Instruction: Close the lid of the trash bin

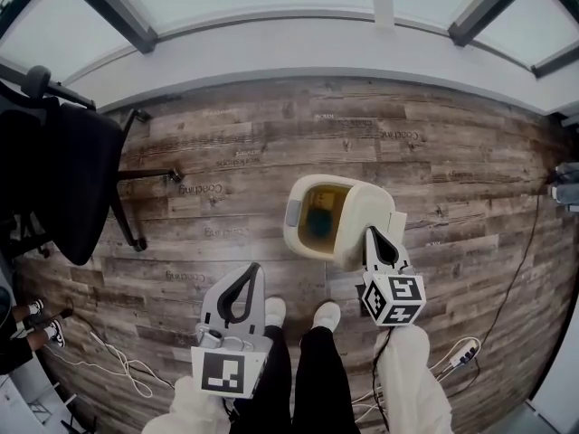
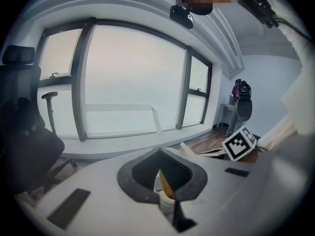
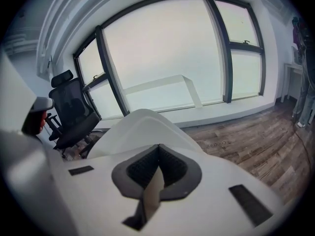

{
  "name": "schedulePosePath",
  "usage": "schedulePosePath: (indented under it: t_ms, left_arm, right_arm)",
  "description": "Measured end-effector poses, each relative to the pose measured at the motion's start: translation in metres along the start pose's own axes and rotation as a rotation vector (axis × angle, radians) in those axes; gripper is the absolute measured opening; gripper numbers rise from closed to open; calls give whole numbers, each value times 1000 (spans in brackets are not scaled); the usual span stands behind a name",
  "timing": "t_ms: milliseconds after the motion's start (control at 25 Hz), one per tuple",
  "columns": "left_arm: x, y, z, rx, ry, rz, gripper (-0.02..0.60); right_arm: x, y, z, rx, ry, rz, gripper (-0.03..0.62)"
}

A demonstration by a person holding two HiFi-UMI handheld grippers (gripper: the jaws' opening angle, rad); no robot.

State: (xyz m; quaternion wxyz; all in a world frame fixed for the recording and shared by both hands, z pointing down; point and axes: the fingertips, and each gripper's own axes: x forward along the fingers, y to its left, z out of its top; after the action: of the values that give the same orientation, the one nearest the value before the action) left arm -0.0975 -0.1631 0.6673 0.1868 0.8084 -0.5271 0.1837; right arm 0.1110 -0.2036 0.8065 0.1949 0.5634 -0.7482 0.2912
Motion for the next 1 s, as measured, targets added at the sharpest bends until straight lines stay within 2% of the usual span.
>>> schedulePosePath:
  t_ms: [720, 1000]
  left_arm:
    - [11, 17, -22, -17, 34, 46, 9]
    - [17, 23, -33, -21, 50, 60, 9]
  right_arm:
    - [43, 10, -37, -2, 80, 34, 23]
    - [62, 16, -53, -38, 120, 56, 23]
